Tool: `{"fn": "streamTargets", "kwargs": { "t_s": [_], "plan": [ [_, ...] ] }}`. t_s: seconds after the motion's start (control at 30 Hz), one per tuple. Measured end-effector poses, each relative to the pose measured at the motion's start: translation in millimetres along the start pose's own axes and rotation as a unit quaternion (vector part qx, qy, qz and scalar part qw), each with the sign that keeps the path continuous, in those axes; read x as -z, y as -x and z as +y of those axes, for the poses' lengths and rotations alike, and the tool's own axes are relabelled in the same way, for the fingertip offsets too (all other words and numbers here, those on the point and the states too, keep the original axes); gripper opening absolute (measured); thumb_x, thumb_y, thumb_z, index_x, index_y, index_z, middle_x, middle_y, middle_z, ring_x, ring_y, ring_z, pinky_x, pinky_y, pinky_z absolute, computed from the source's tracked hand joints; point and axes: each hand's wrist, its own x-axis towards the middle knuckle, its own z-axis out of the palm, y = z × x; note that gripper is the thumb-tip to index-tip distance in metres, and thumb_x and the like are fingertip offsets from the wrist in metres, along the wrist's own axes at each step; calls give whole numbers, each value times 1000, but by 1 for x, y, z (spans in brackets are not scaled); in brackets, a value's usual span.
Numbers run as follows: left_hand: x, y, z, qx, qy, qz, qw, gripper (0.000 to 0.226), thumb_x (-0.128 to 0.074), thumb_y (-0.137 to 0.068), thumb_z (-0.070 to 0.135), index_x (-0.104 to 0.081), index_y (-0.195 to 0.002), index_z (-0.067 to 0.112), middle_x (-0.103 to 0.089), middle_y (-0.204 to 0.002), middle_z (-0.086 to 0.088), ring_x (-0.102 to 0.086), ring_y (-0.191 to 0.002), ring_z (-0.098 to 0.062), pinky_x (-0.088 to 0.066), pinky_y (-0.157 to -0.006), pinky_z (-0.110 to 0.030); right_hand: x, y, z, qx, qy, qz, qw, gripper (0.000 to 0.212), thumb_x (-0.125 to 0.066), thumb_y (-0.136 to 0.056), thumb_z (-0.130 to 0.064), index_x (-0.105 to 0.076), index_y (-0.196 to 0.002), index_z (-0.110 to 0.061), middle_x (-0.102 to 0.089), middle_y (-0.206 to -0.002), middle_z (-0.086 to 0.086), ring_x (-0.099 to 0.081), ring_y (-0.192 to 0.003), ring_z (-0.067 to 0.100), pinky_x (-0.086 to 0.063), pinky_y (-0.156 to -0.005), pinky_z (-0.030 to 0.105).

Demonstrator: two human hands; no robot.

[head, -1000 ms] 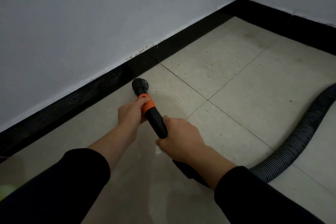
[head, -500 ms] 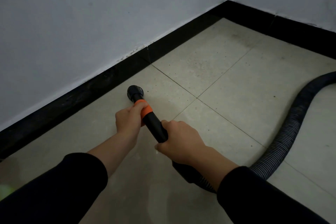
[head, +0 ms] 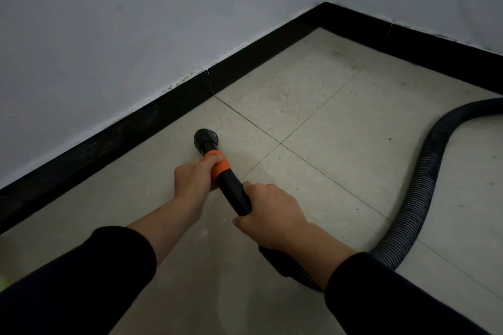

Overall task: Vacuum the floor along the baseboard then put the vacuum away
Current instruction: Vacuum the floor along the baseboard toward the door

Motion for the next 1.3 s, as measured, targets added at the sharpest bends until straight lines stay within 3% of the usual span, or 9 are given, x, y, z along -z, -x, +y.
{"fn": "streamTargets", "kwargs": {
  "t_s": [0.2, 0.37, 0.57, 1.0, 1.17, 1.3],
  "plan": [
    [-11, 13, -3, 4, -7, -24, 1000, 19, -73, -81, 21, -61, -72, 10, -65, -82, -12, -68, -78, -27, -58, -73, -35, 4, 17, 14, -8, 1, 8, 1000, 20, -62, -81, -28, -49, -95, -23, -51, -74, -3, -55, -66, 16, -42, -55, 26],
    [-22, 25, -5, 7, -14, -44, 999, 17, -73, -82, 18, -62, -73, 8, -65, -80, -12, -67, -72, -23, -58, -73, -34, 9, 31, 28, -16, 0, 14, 1000, 20, -62, -81, -30, -50, -96, -24, -52, -75, -3, -56, -69, 16, -41, -56, 26],
    [-36, 38, -11, 12, -29, -68, 997, 17, -73, -82, 20, -64, -79, 5, -67, -85, -14, -69, -73, -24, -58, -78, -37, 13, 47, 45, -35, -11, 18, 999, 22, -63, -80, -31, -52, -98, -24, -53, -74, -3, -57, -68, 16, -45, -57, 26],
    [-66, 69, -20, 11, -38, -95, 995, 17, -72, -84, 19, -65, -83, 4, -67, -86, -14, -69, -73, -23, -59, -75, -33, 23, 80, 74, -55, -11, 29, 998, 21, -62, -79, -32, -52, -96, -24, -54, -74, -4, -59, -69, 16, -51, -63, 29],
    [-76, 77, -23, 13, -45, -111, 993, 24, -73, -82, 22, -67, -90, 0, -68, -89, -17, -70, -78, -26, -59, -79, -37, 30, 93, 84, -64, -4, 32, 997, 21, -63, -80, -33, -51, -96, -24, -51, -73, -5, -55, -66, 15, -40, -54, 25],
    [-85, 83, -24, 13, -47, -122, 991, 18, -72, -83, 20, -65, -83, 3, -68, -86, -15, -70, -78, -27, -59, -78, -37, 35, 101, 90, -75, -5, 34, 997, 21, -63, -80, -32, -52, -94, -24, -51, -72, -5, -53, -63, 13, -37, -52, 23]
  ]
}}
